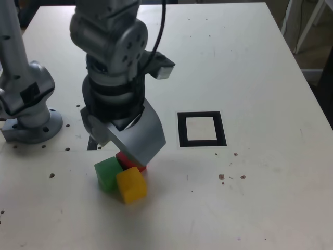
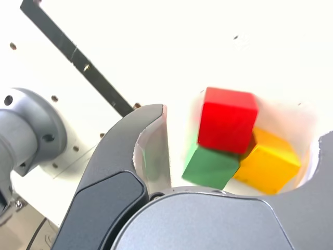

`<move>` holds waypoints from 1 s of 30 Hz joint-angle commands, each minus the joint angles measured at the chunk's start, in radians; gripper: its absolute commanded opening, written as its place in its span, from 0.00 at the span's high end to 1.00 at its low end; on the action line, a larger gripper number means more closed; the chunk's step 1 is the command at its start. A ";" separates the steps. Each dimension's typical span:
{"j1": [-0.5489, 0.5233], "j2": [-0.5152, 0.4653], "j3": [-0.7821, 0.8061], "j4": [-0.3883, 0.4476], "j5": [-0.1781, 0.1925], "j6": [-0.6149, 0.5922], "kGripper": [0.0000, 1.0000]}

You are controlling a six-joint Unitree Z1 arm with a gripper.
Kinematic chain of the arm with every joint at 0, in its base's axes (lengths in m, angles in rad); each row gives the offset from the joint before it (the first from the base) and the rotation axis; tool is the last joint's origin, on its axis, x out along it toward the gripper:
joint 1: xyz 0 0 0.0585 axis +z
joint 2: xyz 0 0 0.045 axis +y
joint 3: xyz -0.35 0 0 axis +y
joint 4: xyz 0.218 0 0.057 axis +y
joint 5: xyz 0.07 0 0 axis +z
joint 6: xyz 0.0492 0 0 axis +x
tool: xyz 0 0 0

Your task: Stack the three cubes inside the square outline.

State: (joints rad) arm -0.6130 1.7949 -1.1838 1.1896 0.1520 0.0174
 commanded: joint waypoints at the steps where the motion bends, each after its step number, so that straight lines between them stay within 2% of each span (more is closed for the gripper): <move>1: 0.012 0.009 -0.002 0.002 0.005 0.005 0.07; 13: 0.049 0.106 0.016 -0.041 0.012 0.035 0.08; 19: 0.052 0.118 0.020 -0.069 0.009 0.031 0.08; 30: 0.064 0.110 0.054 -0.094 -0.020 0.027 0.09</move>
State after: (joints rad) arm -0.5507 1.9101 -1.1313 1.0910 0.1351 0.0463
